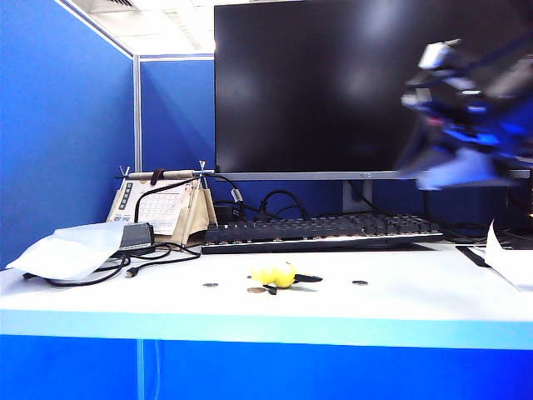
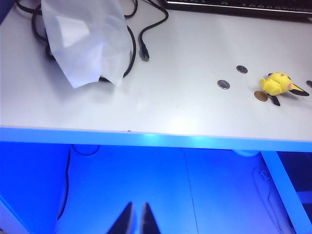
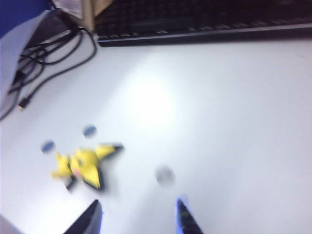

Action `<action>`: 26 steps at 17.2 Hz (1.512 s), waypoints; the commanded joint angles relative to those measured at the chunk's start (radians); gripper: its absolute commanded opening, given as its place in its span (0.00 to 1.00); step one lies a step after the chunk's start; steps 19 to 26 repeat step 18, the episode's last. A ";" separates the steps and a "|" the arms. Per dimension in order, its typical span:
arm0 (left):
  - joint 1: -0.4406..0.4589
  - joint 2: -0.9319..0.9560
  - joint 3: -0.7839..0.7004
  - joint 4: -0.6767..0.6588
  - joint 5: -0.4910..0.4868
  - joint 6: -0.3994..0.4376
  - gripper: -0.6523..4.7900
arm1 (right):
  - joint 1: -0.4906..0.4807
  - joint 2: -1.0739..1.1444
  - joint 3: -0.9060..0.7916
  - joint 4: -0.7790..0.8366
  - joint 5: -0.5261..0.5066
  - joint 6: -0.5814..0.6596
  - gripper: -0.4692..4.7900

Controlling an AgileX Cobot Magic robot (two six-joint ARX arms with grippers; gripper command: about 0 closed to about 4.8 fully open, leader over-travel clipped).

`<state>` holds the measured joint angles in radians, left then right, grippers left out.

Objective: Pick up the doll and place it on the similarly colored coin.

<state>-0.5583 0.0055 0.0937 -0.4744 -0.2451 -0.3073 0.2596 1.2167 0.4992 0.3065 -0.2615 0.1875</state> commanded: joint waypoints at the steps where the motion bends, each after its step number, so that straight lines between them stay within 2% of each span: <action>1: 0.001 0.000 -0.001 0.005 -0.002 0.001 0.17 | -0.001 -0.194 -0.172 0.035 0.110 0.016 0.47; 3: 0.001 0.000 -0.001 0.005 -0.002 0.001 0.17 | -0.001 -0.398 -0.331 0.035 0.184 0.087 0.47; 6: 0.001 0.000 -0.001 0.005 -0.002 0.001 0.17 | -0.001 -0.605 -0.451 0.012 0.207 0.116 0.47; 10: 0.001 0.000 -0.001 0.005 -0.002 0.001 0.17 | 0.000 -0.839 -0.481 -0.290 0.207 0.127 0.47; 13: 0.001 0.000 -0.001 0.005 -0.002 0.001 0.17 | 0.000 -0.922 -0.493 -0.453 0.220 0.127 0.47; 17: 0.001 0.000 -0.001 0.005 -0.002 0.001 0.17 | -0.001 -0.941 -0.493 -0.459 0.270 0.127 0.47; 26: 0.001 0.000 -0.002 0.005 -0.002 0.001 0.17 | -0.001 -0.941 -0.493 -0.460 0.270 0.126 0.47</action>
